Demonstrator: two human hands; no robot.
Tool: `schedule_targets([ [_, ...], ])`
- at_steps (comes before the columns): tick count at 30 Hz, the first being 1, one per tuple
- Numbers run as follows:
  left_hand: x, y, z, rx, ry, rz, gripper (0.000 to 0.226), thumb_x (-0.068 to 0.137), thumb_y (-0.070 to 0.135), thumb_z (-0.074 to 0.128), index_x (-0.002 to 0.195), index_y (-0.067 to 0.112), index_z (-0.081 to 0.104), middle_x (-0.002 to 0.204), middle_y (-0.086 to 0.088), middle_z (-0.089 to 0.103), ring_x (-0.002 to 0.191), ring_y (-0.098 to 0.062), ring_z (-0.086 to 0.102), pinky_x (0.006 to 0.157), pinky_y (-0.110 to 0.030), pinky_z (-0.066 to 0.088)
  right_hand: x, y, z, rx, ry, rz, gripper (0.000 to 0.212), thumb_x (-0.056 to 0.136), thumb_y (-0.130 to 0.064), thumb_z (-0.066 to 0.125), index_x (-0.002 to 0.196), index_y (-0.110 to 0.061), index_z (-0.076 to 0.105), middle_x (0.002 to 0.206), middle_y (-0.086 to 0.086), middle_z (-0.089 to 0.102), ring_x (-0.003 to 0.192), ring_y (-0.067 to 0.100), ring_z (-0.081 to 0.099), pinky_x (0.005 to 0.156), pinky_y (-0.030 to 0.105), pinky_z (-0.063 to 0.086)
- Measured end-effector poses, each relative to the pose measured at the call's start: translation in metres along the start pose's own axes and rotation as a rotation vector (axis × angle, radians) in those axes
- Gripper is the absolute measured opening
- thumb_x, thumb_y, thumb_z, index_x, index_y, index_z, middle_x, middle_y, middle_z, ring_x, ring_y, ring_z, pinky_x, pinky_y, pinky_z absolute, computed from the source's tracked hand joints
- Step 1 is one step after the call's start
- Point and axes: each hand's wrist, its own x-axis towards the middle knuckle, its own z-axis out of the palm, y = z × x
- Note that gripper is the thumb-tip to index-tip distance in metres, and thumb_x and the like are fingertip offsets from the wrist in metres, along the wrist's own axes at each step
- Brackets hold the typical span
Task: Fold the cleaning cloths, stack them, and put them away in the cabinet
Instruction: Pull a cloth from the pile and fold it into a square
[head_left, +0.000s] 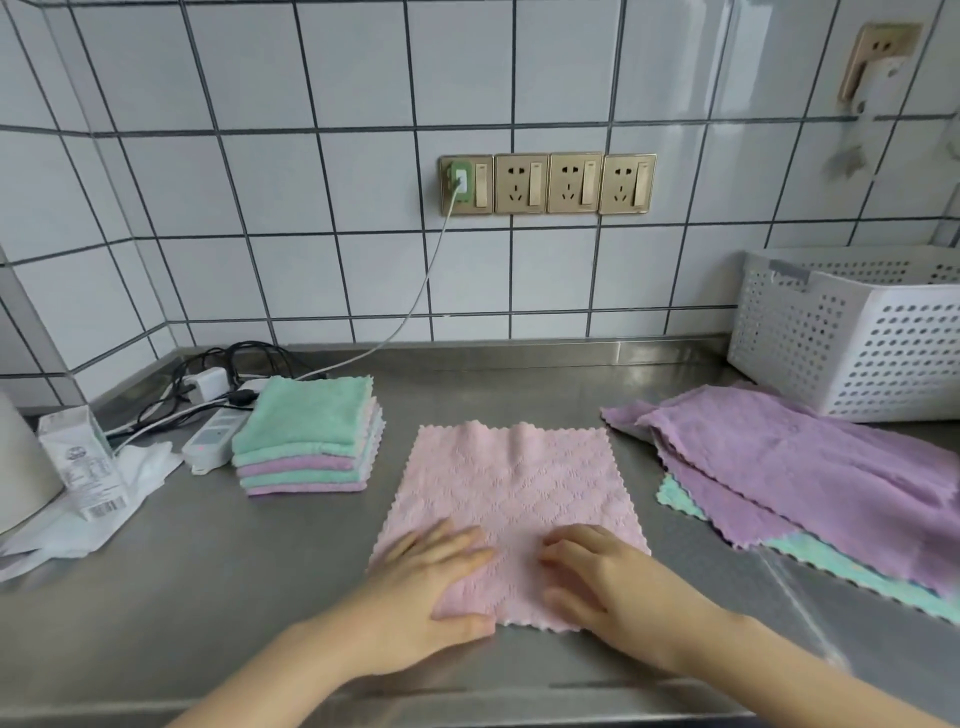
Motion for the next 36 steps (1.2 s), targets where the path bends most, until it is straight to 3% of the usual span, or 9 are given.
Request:
schedule_targets([
  [4, -0.010, 0.005, 0.002, 0.222, 0.113, 0.046, 0.077, 0.077, 0.082, 0.013, 0.140, 0.044, 0.035, 0.150, 0.026, 0.021, 0.141, -0.001, 0.015, 0.115, -0.023, 0.018, -0.003, -0.005, 0.002, -0.219, 0.070, -0.049, 0.067, 0.090, -0.067, 0.017, 0.111, -0.020, 0.061, 0.116, -0.005, 0.061, 0.106, 0.012, 0.060, 0.087, 0.019, 0.049],
  [8, -0.003, 0.008, 0.009, 0.329, 0.227, 0.127, 0.044, 0.084, 0.054, 0.041, 0.099, 0.027, 0.073, 0.105, 0.008, 0.072, 0.096, -0.012, 0.069, 0.077, -0.024, 0.057, 0.000, -0.013, 0.007, -0.323, 0.118, -0.088, 0.062, 0.093, -0.064, 0.021, 0.079, -0.021, 0.063, 0.081, -0.006, 0.064, 0.071, 0.014, 0.064, 0.054, 0.022, 0.052],
  [14, -0.003, 0.005, 0.002, 0.326, 0.289, 0.172, 0.047, 0.062, 0.018, 0.061, 0.108, 0.028, 0.062, 0.082, 0.016, 0.067, 0.071, -0.001, 0.065, 0.055, -0.012, 0.048, 0.001, -0.027, 0.015, -0.437, 0.226, -0.087, 0.028, 0.072, -0.047, 0.050, 0.062, -0.021, 0.055, 0.063, -0.005, 0.057, 0.055, 0.014, 0.059, 0.037, 0.022, 0.041],
  [18, -0.012, -0.013, -0.004, 0.166, 0.366, -0.009, 0.067, 0.070, -0.007, 0.047, 0.129, 0.024, 0.052, 0.120, 0.007, 0.063, 0.101, -0.015, 0.063, 0.079, -0.022, 0.050, -0.003, -0.017, 0.017, -0.406, 0.235, -0.064, 0.011, 0.075, -0.025, 0.049, 0.065, -0.021, 0.052, 0.067, -0.005, 0.057, 0.056, 0.014, 0.059, 0.039, 0.024, 0.044],
  [21, -0.017, -0.021, -0.014, -0.140, 0.371, -0.193, 0.045, 0.082, -0.003, 0.043, 0.109, 0.026, 0.065, 0.097, 0.000, 0.068, 0.087, -0.020, 0.063, 0.076, -0.029, 0.050, -0.010, -0.016, 0.007, -0.344, 0.137, 0.018, 0.013, 0.067, -0.013, 0.048, 0.077, -0.021, 0.045, 0.070, -0.005, 0.055, 0.059, 0.017, 0.058, 0.045, 0.027, 0.041],
  [26, -0.037, -0.036, -0.021, -0.222, 0.369, -0.153, 0.029, 0.082, 0.004, 0.060, 0.090, 0.028, 0.074, 0.073, 0.029, 0.066, 0.076, 0.004, 0.062, 0.065, -0.008, 0.042, -0.024, -0.002, -0.013, -0.226, 0.023, 0.171, 0.020, 0.082, -0.002, 0.041, 0.096, -0.014, 0.050, 0.097, 0.004, 0.056, 0.084, 0.031, 0.058, 0.061, 0.034, 0.033],
  [30, -0.062, -0.041, -0.028, -0.476, 0.307, -0.200, 0.021, 0.079, 0.005, 0.072, 0.076, 0.026, 0.074, 0.080, 0.009, 0.073, 0.065, 0.003, 0.062, 0.067, -0.016, 0.047, -0.044, 0.012, -0.039, 0.012, 0.024, 0.248, 0.004, 0.086, -0.020, 0.061, 0.083, -0.022, 0.063, 0.078, -0.010, 0.064, 0.074, 0.011, 0.059, 0.063, 0.023, 0.038],
  [34, -0.075, -0.033, -0.048, -0.854, 0.330, -0.231, 0.010, 0.080, 0.003, 0.070, 0.079, 0.012, 0.075, 0.080, -0.009, 0.075, 0.076, -0.013, 0.068, 0.070, -0.021, 0.051, -0.054, 0.003, -0.079, 0.456, 0.081, 0.366, 0.030, 0.081, -0.030, 0.074, 0.062, -0.015, 0.054, 0.058, -0.013, 0.045, 0.056, 0.002, 0.039, 0.055, 0.017, 0.030],
  [36, -0.068, -0.029, -0.054, -0.987, 0.421, -0.288, 0.009, 0.084, 0.006, 0.066, 0.089, 0.006, 0.073, 0.086, -0.009, 0.076, 0.081, -0.020, 0.070, 0.074, -0.029, 0.054, -0.046, 0.007, -0.090, 0.778, 0.171, 0.433, 0.021, 0.079, -0.022, 0.075, 0.075, -0.004, 0.066, 0.068, -0.004, 0.064, 0.065, 0.008, 0.058, 0.066, 0.022, 0.044],
])
